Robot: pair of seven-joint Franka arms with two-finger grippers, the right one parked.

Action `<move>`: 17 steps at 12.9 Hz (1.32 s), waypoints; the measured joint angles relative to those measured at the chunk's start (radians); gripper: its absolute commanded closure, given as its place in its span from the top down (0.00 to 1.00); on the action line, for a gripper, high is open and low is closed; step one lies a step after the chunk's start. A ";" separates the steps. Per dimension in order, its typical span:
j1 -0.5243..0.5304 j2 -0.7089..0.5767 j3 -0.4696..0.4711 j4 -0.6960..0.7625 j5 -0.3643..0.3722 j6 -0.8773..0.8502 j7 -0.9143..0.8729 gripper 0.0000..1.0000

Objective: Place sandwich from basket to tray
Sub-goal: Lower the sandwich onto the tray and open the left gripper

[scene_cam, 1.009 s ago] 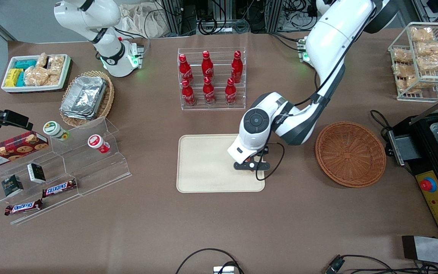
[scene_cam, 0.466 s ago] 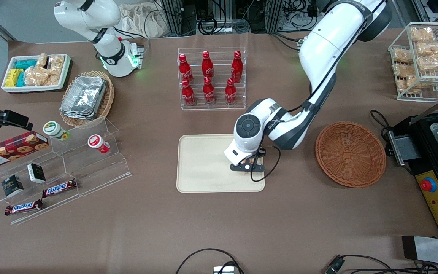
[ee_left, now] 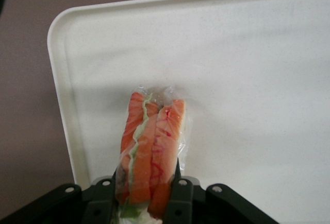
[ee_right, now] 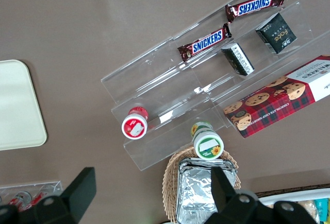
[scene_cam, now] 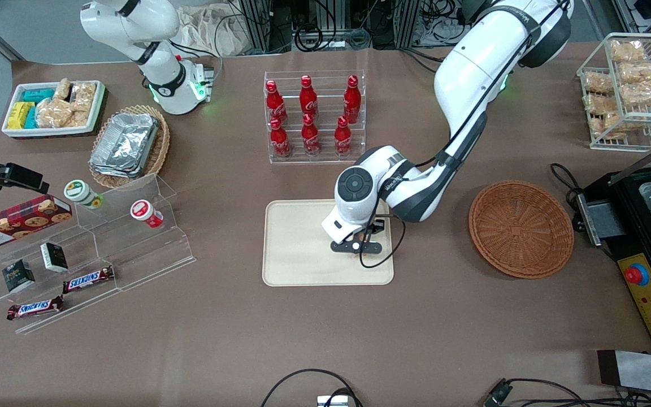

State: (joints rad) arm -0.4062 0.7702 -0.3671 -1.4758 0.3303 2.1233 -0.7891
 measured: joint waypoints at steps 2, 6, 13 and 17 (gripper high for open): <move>0.000 0.000 0.002 0.000 0.000 0.000 -0.001 0.66; 0.000 0.000 0.004 0.001 0.000 0.000 -0.004 0.96; 0.006 -0.001 0.020 0.027 0.001 -0.005 -0.015 1.00; 0.044 -0.028 0.027 0.047 0.001 -0.029 -0.023 1.00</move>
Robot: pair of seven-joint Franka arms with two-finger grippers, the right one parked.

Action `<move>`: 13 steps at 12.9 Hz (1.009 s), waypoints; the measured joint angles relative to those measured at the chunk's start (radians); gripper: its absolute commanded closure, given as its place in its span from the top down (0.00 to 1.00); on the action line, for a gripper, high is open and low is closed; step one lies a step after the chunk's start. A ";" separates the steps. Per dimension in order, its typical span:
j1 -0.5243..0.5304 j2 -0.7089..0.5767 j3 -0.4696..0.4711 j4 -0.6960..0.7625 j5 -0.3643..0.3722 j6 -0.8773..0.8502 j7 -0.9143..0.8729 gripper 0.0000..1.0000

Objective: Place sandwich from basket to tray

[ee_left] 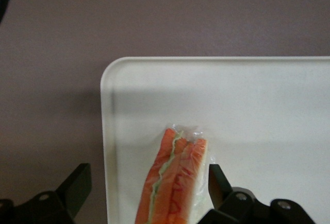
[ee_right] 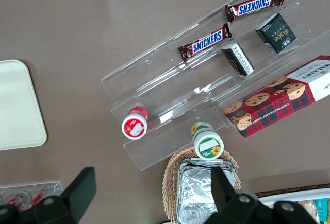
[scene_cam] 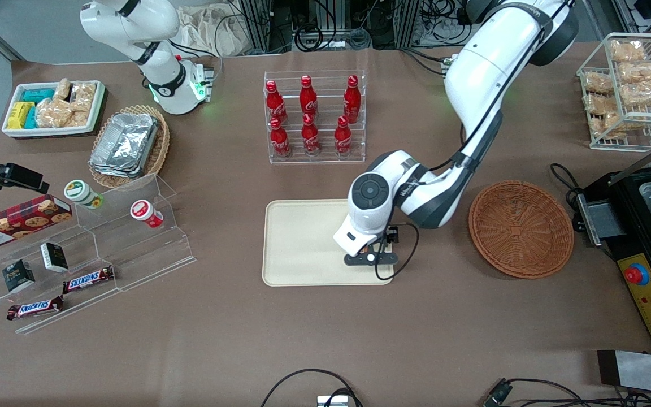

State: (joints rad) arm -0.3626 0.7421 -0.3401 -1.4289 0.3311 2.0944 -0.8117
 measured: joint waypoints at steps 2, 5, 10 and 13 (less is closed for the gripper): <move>0.016 -0.024 0.005 0.003 0.000 -0.035 0.000 1.00; 0.017 -0.073 0.032 0.008 0.000 -0.082 -0.001 1.00; 0.017 -0.152 0.094 0.010 0.000 -0.154 -0.001 1.00; 0.016 -0.187 0.144 0.012 0.000 -0.191 0.002 1.00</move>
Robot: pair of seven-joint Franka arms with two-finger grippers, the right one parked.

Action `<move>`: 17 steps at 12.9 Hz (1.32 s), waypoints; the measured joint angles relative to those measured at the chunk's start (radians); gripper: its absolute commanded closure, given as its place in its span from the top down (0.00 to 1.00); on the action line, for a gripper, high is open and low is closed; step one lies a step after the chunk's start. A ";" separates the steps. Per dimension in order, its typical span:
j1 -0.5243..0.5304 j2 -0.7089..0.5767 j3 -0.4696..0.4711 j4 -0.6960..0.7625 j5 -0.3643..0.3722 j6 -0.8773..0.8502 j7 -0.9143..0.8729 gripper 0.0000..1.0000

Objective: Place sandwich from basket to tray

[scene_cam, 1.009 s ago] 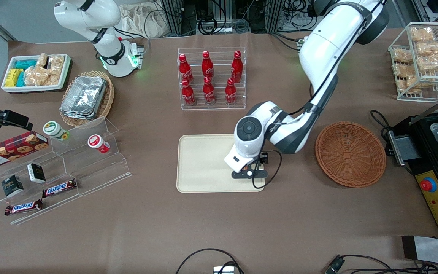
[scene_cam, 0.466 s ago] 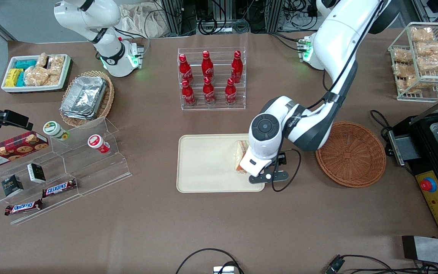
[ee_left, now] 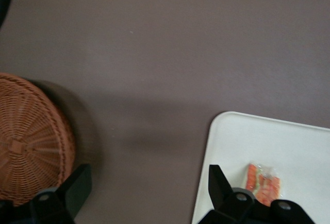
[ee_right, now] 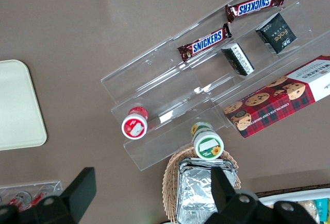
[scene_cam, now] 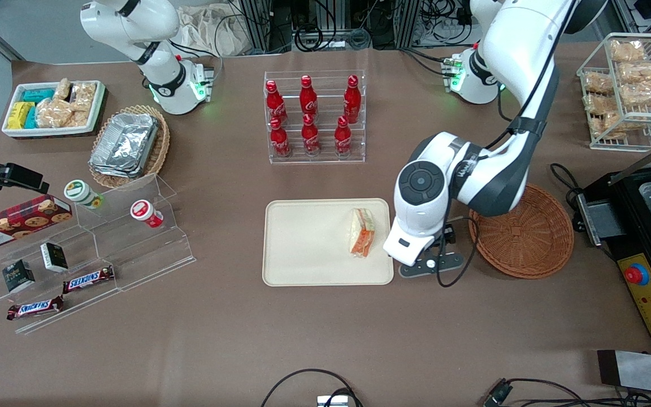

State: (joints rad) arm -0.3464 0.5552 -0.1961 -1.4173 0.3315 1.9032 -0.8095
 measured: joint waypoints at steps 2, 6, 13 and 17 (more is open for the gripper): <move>0.001 -0.036 0.048 0.001 -0.006 -0.035 0.043 1.00; 0.002 -0.110 0.155 0.002 -0.077 -0.095 0.179 1.00; 0.079 -0.170 0.241 0.002 -0.152 -0.155 0.396 1.00; 0.154 -0.228 0.246 0.002 -0.174 -0.210 0.533 1.00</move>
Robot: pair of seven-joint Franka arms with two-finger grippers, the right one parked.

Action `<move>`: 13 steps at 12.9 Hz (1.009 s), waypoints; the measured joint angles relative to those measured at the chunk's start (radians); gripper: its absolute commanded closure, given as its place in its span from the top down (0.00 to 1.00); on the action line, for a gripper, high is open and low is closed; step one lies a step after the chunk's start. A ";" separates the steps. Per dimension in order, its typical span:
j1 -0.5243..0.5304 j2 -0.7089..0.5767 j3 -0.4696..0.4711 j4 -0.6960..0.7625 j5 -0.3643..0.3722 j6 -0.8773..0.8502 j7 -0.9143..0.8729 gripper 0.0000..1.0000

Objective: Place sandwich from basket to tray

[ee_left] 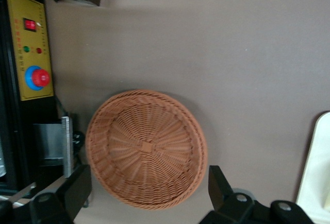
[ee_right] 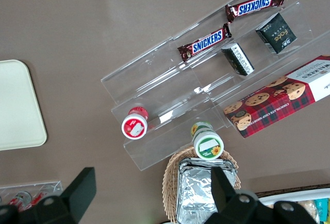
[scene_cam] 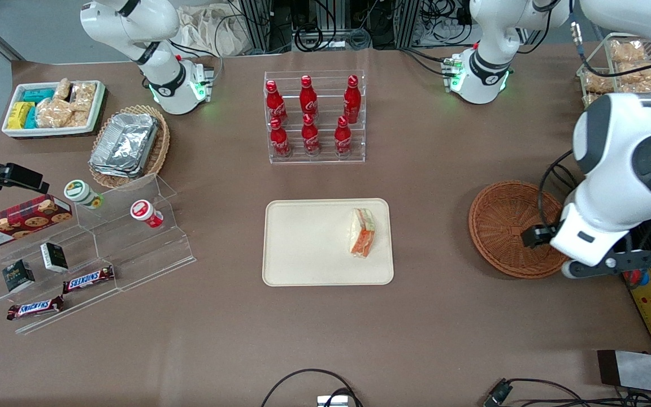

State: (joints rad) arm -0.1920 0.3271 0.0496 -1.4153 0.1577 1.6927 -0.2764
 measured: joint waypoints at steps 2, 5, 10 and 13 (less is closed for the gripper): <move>0.032 -0.027 0.000 0.000 -0.007 -0.014 0.038 1.00; 0.097 -0.071 -0.020 0.000 -0.069 -0.024 0.080 1.00; 0.210 -0.168 -0.130 0.000 -0.078 -0.096 0.092 1.00; 0.219 -0.222 -0.150 -0.001 -0.079 -0.142 0.092 1.00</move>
State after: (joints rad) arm 0.0274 0.1049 -0.0999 -1.4160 0.0782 1.5502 -0.1839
